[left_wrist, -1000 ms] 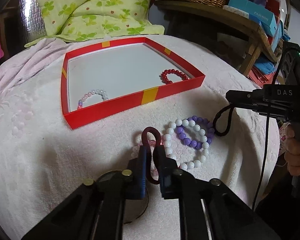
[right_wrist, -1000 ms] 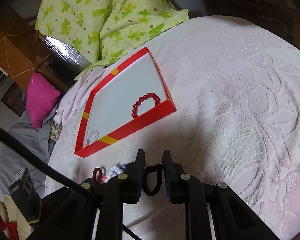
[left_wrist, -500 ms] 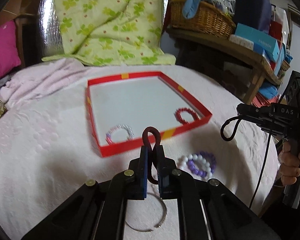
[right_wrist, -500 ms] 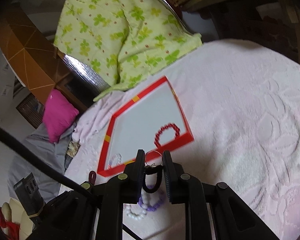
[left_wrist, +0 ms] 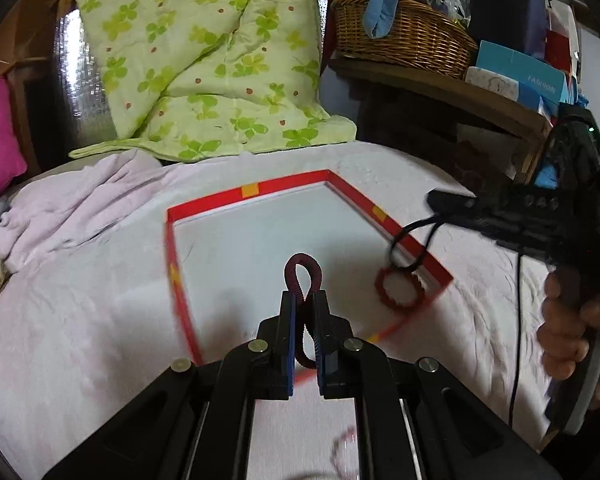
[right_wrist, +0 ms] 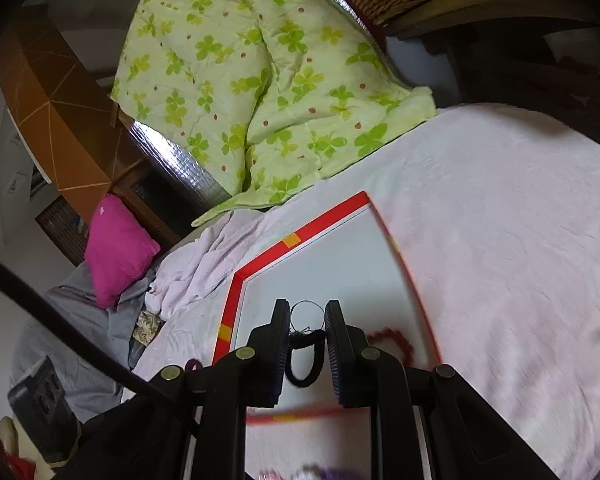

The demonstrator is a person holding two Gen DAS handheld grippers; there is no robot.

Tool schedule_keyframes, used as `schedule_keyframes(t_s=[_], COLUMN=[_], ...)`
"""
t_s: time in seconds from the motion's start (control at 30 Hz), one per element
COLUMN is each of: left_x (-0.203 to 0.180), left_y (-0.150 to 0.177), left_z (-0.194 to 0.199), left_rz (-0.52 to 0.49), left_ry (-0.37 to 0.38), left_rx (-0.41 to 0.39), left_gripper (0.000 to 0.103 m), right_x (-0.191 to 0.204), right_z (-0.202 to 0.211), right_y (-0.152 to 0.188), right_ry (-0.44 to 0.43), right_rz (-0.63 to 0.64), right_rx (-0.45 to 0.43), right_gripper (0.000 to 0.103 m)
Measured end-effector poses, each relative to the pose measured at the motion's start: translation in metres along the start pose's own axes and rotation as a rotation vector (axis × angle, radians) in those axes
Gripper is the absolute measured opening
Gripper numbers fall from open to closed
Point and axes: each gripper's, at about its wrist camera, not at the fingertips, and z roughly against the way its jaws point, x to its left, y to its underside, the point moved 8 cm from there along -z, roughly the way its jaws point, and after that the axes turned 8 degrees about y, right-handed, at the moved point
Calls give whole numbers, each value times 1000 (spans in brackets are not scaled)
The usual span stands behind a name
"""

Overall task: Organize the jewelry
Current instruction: 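Carry both hair ties into the red tray and open both tools to release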

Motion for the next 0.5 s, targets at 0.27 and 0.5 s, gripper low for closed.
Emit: schedule_keyframes(t_s=[0.27,0.5], left_x=[15,25], left_y=[2,6], left_z=[-53,-75], left_rz=[20,33], left_ry=[20,17], left_rx=[76,113], left_gripper=[9,9], right_x=[15,14], right_z=[-65,-90], right_y=[-1,-6], right_ry=[78,109], right_rz=[51,43], right_rx=[87,98], right_gripper=[20,20])
